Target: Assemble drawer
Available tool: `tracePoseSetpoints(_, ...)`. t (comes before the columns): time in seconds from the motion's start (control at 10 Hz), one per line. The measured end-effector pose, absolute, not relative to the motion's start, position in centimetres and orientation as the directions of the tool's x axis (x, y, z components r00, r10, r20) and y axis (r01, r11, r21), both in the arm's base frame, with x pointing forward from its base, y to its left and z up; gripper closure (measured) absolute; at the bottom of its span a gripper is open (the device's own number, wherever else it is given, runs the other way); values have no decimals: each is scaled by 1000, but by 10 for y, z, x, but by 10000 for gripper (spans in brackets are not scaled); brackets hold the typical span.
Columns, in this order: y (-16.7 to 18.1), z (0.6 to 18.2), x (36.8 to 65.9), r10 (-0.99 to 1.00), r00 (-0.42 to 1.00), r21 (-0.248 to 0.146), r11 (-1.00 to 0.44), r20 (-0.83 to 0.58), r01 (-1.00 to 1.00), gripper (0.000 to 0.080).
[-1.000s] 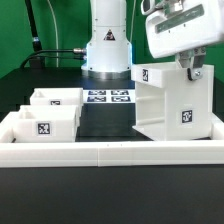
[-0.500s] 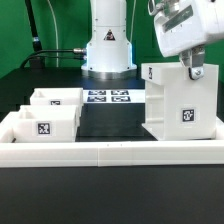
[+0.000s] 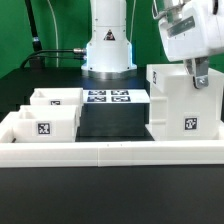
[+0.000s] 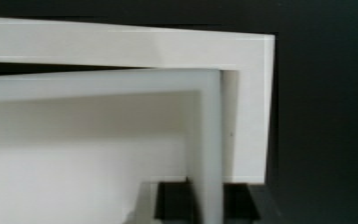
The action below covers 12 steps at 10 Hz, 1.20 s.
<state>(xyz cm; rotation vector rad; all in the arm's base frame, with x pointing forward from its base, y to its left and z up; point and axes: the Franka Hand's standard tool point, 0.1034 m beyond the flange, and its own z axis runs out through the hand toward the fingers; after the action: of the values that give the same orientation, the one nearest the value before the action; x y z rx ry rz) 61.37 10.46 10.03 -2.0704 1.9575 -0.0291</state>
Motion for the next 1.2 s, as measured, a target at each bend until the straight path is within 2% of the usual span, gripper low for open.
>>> tracePoseSetpoints(0.4,104,100,641,-978,40,-211,4,-204,-977,745)
tracePoseSetpoints(0.7,104,100,645,-976,34,-184,7,-217,-983,745)
tracePoseSetpoints(0.8,104,100,645,-976,36,-186,5,-216,-983,666)
tracePoseSetpoints(0.9,104,101,646,-976,38,-189,4,-215,-982,666)
tracePoseSetpoints(1.1,104,102,647,-976,39,-193,3,-215,-981,347)
tracePoseSetpoints(1.2,104,103,648,-976,40,-195,3,-215,-981,347)
